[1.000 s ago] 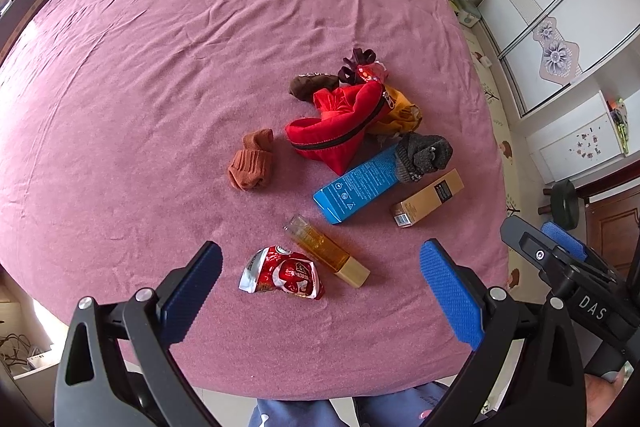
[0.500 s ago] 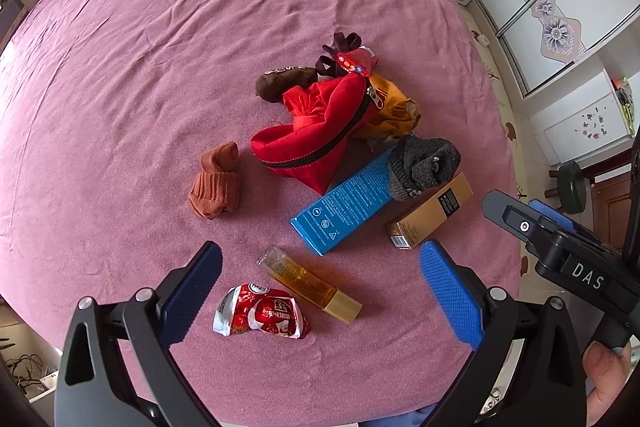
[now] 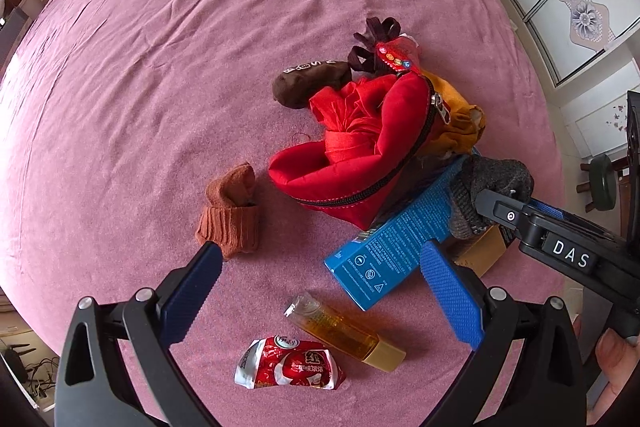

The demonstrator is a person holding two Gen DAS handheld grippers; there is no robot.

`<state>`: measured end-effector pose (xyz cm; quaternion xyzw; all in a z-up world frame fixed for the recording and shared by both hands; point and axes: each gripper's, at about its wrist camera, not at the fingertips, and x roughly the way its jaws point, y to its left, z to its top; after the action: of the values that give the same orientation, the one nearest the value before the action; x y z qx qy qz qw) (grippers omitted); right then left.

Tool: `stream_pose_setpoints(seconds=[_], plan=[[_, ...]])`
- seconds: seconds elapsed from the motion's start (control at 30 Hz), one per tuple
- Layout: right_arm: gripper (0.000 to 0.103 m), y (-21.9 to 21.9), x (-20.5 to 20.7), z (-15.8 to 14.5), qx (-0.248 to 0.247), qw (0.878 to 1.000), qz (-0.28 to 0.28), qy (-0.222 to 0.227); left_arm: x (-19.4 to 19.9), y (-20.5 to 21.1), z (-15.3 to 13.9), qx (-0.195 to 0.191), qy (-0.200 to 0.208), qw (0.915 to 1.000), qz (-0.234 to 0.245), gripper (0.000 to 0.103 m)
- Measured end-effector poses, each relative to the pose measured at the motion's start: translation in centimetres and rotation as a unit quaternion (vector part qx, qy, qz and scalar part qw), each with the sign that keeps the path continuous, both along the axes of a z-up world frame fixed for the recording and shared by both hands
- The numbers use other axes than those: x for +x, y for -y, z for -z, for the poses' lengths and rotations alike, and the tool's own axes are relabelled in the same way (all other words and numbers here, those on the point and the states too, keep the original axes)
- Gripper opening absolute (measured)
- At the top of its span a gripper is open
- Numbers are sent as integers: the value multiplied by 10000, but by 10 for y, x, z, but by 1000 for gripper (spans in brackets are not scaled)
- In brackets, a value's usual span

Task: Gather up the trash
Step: 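Grasp the grey knit sock with the right tool while the left tool grasps the red pouch, then carry the sock and pouch to the yellow bin and open both tools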

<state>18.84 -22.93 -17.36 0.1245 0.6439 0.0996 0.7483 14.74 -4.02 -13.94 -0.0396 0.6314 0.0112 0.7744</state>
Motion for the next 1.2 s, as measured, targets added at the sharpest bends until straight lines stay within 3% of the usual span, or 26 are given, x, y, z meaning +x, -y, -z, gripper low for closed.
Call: stream_pose_setpoints(seconds=[0.1,0.17,0.47,0.5,0.57,0.77,0.93,1.2], plan=[[33,0,1,-1,139,9999,-28,24,7,1,5,29,-17,10000,32,99],[27,2,1,-5,170,9998,-44,84,13,3,8,61,-6,10000,50,99],[27,23,-3,-18,441,9988,187,124,43,21,19,361,65,9987,367,97],[27,24,-4,-20,464,9987,175,124,46,23,20,355,43,9986,378,95],[27,26,-5,-20,464,9987,174,133,52,25,28,384,-122,9985,363,64],[27,31,-9,-26,538,9981,224,197,51,29,31,234,-294,9986,360,22],[27,38,-13,-39,607,9972,242,366,39,27,11,-106,-212,9995,226,9],[27,72,-30,-67,714,9943,427,665,18,42,-41,-951,184,9950,263,8]])
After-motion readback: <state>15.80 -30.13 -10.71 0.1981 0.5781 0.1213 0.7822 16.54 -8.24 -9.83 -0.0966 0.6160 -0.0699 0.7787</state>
